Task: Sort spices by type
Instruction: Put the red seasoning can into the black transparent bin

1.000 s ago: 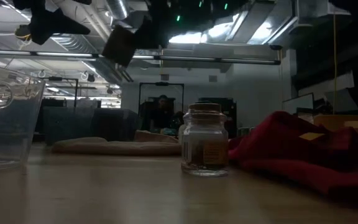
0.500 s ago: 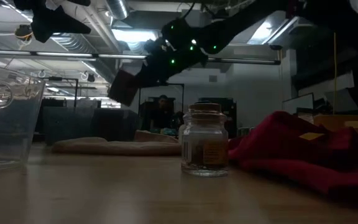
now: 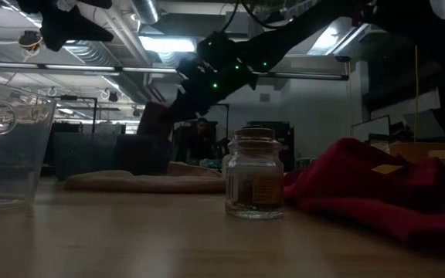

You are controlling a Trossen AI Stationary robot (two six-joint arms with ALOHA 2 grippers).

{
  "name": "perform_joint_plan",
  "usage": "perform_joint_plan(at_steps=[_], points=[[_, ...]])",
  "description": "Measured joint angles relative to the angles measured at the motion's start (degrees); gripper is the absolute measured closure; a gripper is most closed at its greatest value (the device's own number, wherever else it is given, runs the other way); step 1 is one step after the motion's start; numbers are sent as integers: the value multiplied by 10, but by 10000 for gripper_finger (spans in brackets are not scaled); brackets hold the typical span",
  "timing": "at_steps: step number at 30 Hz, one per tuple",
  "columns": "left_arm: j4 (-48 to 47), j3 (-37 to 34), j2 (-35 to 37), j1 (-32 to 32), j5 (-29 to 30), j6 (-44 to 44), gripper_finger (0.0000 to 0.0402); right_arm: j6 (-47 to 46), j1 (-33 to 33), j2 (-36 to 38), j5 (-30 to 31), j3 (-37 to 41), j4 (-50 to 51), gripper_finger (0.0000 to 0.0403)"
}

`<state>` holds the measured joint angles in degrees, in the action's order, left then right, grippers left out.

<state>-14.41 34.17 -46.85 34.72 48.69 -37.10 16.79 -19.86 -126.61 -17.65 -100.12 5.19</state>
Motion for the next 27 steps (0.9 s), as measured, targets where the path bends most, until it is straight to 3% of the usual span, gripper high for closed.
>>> perform_joint_plan(at_steps=[5, 14, 21, 27], points=[[0, 0, 0, 0, 0, 23, 137, 0, 0, 0, 5, 0, 11, 164], [0, 0, 0, 0, 0, 31, 137, 0, 0, -24, 5, 0, 14, 188], [-2, 0, 0, 0, 0, 34, 137, 1, 0, -36, 21, 0, 6, 146], [-1, 0, 0, 0, 0, 50, 137, 1, 0, -37, 21, 0, 6, 136]])
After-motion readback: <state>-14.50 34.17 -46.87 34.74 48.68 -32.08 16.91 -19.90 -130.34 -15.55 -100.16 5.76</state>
